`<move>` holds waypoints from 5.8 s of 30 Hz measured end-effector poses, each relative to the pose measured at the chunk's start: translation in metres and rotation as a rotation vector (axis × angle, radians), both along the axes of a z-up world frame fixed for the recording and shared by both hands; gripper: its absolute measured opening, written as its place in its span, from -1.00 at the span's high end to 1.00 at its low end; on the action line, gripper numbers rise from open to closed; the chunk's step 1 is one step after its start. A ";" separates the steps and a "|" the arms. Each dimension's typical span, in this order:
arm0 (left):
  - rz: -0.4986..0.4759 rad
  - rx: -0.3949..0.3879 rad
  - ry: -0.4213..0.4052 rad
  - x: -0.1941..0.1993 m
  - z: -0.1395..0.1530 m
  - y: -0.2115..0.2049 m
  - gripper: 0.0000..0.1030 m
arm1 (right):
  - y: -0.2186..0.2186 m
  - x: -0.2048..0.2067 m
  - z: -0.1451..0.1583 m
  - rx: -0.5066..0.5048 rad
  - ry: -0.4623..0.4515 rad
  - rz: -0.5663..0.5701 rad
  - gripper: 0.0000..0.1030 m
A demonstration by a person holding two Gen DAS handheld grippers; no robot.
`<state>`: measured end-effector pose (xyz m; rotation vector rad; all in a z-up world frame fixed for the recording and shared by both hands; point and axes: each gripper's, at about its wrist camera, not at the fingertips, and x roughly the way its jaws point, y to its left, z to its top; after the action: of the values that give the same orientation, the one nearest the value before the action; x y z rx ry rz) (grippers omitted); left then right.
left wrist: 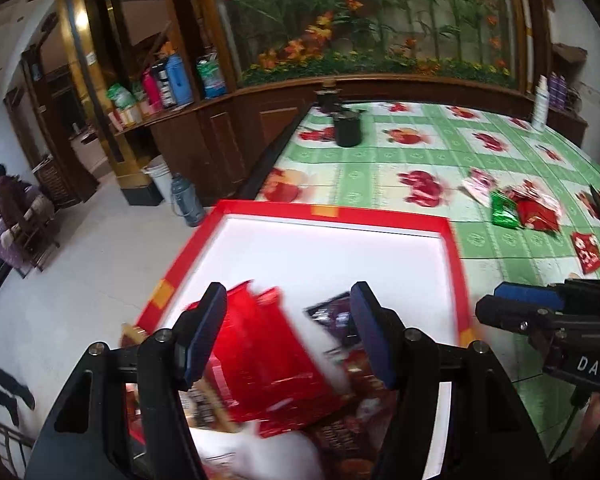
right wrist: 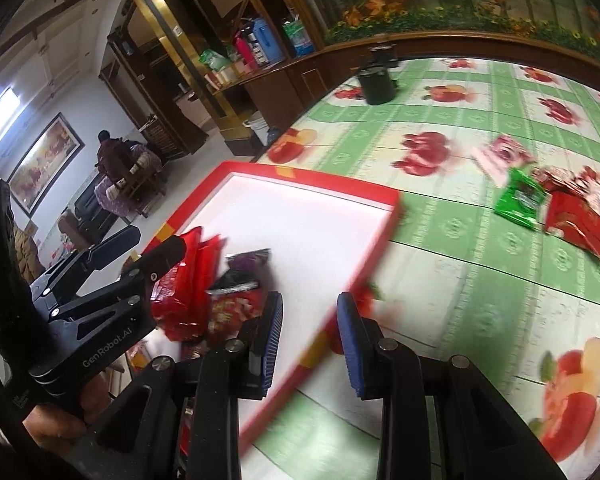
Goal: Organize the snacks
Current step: 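Open left tool over tray while right tool releases purple packet into tray, then reach left tool to dark red packet while right tool reaches red floral packet, then grasp dark red packet with left tool while right tool grasps red floral packet, then carry dark red packet in left tool while right tool carries floral packet over tray, then open left tool over tray while right tool drops floral packet into tray, then reach left tool to pink Lotso packet while right tool reaches red-white patterned packet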
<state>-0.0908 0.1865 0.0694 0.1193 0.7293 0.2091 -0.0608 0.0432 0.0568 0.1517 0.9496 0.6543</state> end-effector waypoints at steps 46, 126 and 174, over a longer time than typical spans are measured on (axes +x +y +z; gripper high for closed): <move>-0.511 -0.132 0.310 0.161 -0.060 -0.265 -0.41 | -0.206 0.038 -0.039 -0.371 -0.037 -0.378 0.15; 0.015 -0.138 0.005 -0.019 -0.008 0.078 -0.21 | 0.104 -0.031 0.016 -0.077 -0.095 0.182 0.30; -0.335 0.036 0.136 0.078 -0.003 -0.111 -0.29 | -0.143 0.064 -0.024 0.050 0.044 -0.297 0.14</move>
<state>-0.0132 0.0751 0.0666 0.2896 0.8293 -0.1065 0.0029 -0.1000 0.0330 0.3458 0.9309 0.4021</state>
